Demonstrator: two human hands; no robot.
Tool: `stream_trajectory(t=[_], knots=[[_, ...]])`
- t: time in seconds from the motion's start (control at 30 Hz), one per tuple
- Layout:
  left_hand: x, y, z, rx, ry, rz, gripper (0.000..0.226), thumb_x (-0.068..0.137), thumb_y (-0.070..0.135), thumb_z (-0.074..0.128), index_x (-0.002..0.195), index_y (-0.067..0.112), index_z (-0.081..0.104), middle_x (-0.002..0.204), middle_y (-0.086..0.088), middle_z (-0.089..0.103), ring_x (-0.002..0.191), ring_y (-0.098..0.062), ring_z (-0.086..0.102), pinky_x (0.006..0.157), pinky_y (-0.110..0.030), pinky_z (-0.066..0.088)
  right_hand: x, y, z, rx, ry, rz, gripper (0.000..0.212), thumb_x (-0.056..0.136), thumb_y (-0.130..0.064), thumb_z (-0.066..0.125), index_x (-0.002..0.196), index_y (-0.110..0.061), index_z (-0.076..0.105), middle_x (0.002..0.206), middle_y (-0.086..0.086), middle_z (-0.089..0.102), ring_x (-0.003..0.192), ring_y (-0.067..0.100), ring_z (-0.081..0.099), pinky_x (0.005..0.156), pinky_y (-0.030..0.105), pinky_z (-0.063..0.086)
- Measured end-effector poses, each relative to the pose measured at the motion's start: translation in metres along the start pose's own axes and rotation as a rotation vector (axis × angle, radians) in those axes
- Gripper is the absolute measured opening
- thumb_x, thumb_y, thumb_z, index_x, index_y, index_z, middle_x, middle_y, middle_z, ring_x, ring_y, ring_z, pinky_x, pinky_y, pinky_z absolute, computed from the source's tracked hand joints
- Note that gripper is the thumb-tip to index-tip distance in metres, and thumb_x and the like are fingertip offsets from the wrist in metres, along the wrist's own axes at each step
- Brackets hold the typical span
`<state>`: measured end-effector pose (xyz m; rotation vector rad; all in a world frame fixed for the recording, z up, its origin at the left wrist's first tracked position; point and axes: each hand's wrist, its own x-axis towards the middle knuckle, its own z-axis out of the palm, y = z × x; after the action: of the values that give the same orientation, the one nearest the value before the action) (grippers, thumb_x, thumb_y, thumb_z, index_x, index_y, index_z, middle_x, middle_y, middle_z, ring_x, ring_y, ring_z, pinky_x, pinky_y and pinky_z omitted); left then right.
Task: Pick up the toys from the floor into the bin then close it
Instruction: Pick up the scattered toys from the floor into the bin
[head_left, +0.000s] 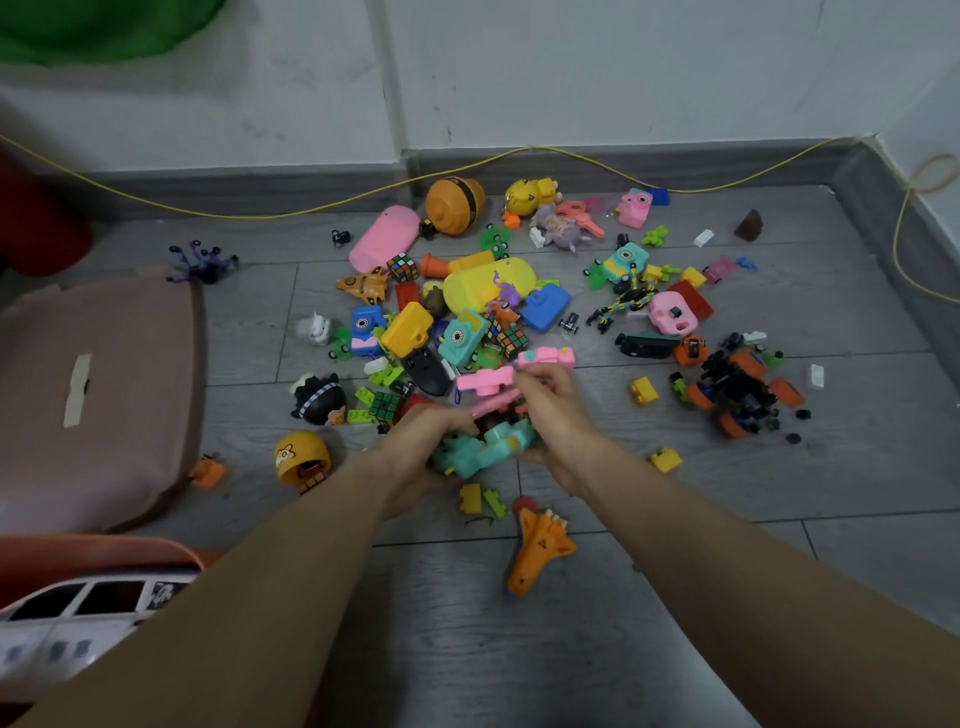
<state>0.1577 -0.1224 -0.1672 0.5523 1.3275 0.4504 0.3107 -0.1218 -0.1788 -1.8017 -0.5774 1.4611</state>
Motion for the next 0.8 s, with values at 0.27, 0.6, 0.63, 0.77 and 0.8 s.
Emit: stream_trajectory(t=[0.27,0.6,0.63,0.77,0.8], knots=[[-0.006,0.01,0.007,-0.094,0.319,0.104,0.023,0.084,0.031,0.073,0.096,0.016,0.06,0.106,-0.011,0.065,0.097,-0.027,0.065,0.08,-0.043,0.057,-0.022,-0.011,0.019,0.301,0.032,0.019,0.025,0.085,-0.023,0.07,0.103,-0.033,0.056,0.119,0.008,0.058,0.106,0.031,0.061,0.066,0.043,0.06],[-0.091,0.075,-0.046,0.011,0.389,0.36,0.014,0.077,0.024,0.073,0.08,0.018,0.06,0.08,-0.006,0.056,0.082,-0.025,0.054,0.08,-0.038,0.049,-0.082,-0.077,0.051,0.333,-0.11,-0.101,0.017,0.09,-0.007,0.066,0.095,-0.019,0.056,0.123,0.016,0.059,0.11,0.034,0.061,0.056,0.033,0.058],[-0.102,0.082,-0.056,0.01,0.396,0.392,0.015,0.076,0.023,0.073,0.079,0.018,0.06,0.078,-0.006,0.056,0.079,-0.025,0.055,0.078,-0.038,0.051,-0.092,-0.087,0.058,0.317,-0.147,-0.132,0.017,0.09,-0.006,0.066,0.094,-0.019,0.056,0.121,0.016,0.061,0.107,0.033,0.063,0.056,0.032,0.057],[-0.166,0.111,-0.107,-0.043,0.457,0.482,0.012,0.078,0.015,0.07,0.084,0.016,0.059,0.076,-0.005,0.054,0.059,-0.017,0.054,0.054,-0.026,0.052,-0.144,-0.128,0.101,0.195,-0.319,-0.267,0.017,0.09,-0.005,0.064,0.098,-0.018,0.057,0.107,0.012,0.061,0.086,0.028,0.064,0.053,0.032,0.056],[-0.181,0.117,-0.122,-0.062,0.472,0.493,0.012,0.075,0.015,0.069,0.085,0.015,0.062,0.075,-0.005,0.056,0.055,-0.016,0.054,0.05,-0.023,0.052,-0.158,-0.139,0.112,0.16,-0.361,-0.294,0.017,0.09,-0.004,0.064,0.098,-0.018,0.058,0.102,0.011,0.061,0.082,0.026,0.064,0.052,0.032,0.056]])
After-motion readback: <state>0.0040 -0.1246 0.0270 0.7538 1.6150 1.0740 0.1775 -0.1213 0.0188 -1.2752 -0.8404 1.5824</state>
